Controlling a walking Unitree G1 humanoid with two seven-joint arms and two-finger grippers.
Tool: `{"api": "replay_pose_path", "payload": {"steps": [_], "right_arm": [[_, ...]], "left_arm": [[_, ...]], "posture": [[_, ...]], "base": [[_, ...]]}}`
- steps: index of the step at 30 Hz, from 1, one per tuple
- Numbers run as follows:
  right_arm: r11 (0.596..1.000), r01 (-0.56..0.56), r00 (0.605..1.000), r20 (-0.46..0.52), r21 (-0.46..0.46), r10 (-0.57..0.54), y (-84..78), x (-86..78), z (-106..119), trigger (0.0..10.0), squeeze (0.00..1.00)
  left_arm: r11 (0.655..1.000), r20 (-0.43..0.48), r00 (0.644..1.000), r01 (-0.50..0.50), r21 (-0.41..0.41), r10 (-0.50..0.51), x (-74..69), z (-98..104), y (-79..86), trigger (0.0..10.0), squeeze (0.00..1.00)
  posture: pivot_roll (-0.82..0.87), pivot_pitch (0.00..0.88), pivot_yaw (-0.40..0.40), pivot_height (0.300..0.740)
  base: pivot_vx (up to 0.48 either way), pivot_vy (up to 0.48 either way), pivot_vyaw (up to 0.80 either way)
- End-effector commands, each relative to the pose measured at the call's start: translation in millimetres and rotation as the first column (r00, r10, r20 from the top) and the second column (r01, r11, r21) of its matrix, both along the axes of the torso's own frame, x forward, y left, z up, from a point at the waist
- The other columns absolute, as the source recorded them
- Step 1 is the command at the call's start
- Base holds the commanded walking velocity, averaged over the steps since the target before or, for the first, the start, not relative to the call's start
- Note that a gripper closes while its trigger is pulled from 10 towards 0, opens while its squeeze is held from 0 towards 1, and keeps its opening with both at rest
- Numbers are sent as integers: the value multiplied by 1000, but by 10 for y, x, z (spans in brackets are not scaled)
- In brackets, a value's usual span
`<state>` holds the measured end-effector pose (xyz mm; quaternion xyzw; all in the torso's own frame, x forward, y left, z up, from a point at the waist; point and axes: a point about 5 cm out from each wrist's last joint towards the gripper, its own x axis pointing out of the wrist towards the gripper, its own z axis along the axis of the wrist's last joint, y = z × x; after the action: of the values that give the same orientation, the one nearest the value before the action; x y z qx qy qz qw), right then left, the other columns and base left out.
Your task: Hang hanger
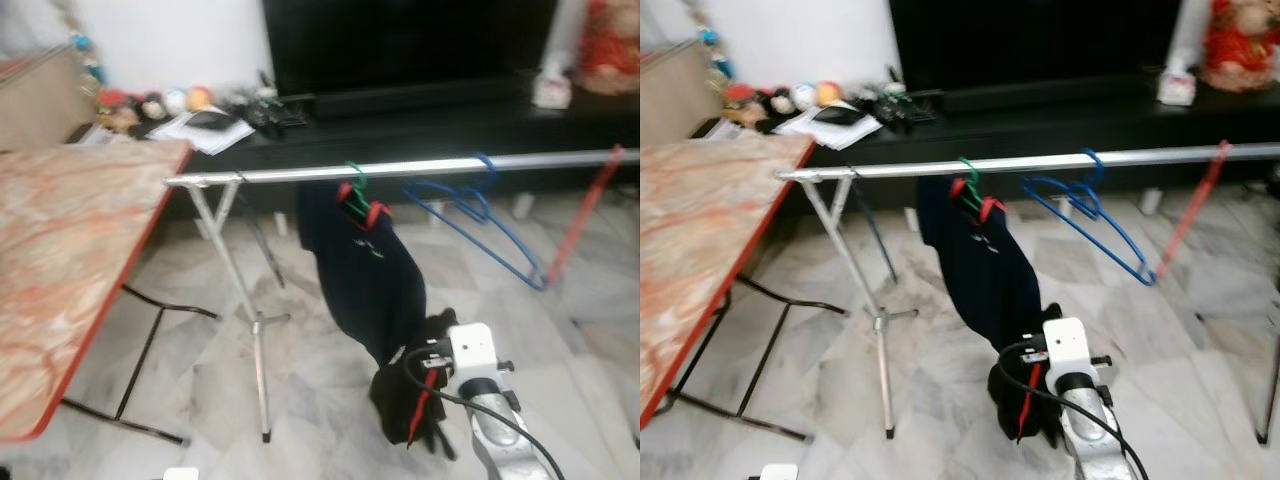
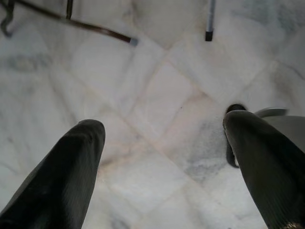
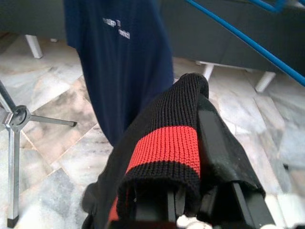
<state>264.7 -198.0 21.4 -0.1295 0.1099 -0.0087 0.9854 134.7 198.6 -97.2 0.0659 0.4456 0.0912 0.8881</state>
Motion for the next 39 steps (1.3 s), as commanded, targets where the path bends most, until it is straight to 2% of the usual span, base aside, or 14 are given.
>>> {"api": "replay_pose_path", "payload": {"steps": [1,5,6,8,10,13,23,39], "right_arm": [[999,-28,999,33,18,27,99,47,48,10000,0],[998,-43,999,-11,35,43,113,70,-9,10000,0],[997,-20,999,-27,76,22,110,75,-42,10000,0],[995,-6,999,-36,97,9,104,77,-59,10000,0],[986,41,996,-85,161,-27,85,101,-119,10000,0],[980,47,993,-111,191,-26,100,120,-152,10000,0],[983,63,973,-229,174,-22,64,31,-355,10000,0],[986,34,974,-227,162,4,101,66,-356,10000,0]], "left_arm": [[1000,-17,1000,-15,15,15,-36,-6,67,10000,0],[1000,-14,1000,-15,13,15,-26,-5,54,10000,0],[1000,-14,1000,-15,12,15,-26,-4,54,10000,0],[1000,-14,1000,-15,12,16,-26,-4,54,10000,0],[1000,-13,1000,-16,11,16,-21,-4,48,10000,0],[1000,-12,1000,-18,10,18,-19,-3,46,10000,0],[1000,-10,1000,-21,8,22,-18,-4,35,10000,0],[1000,-10,1000,-20,8,20,-20,-5,35,10000,0]], "posture": [[-150,0,71,740],[-151,0,67,740],[-151,0,67,740],[-151,0,67,740],[-148,0,66,740],[-148,0,66,740],[-147,0,64,740],[-142,0,63,740]], "base": [[0,0,800],[0,0,589],[0,0,0],[0,0,0],[0,0,0],[0,0,0],[0,0,0],[0,0,0]]}}
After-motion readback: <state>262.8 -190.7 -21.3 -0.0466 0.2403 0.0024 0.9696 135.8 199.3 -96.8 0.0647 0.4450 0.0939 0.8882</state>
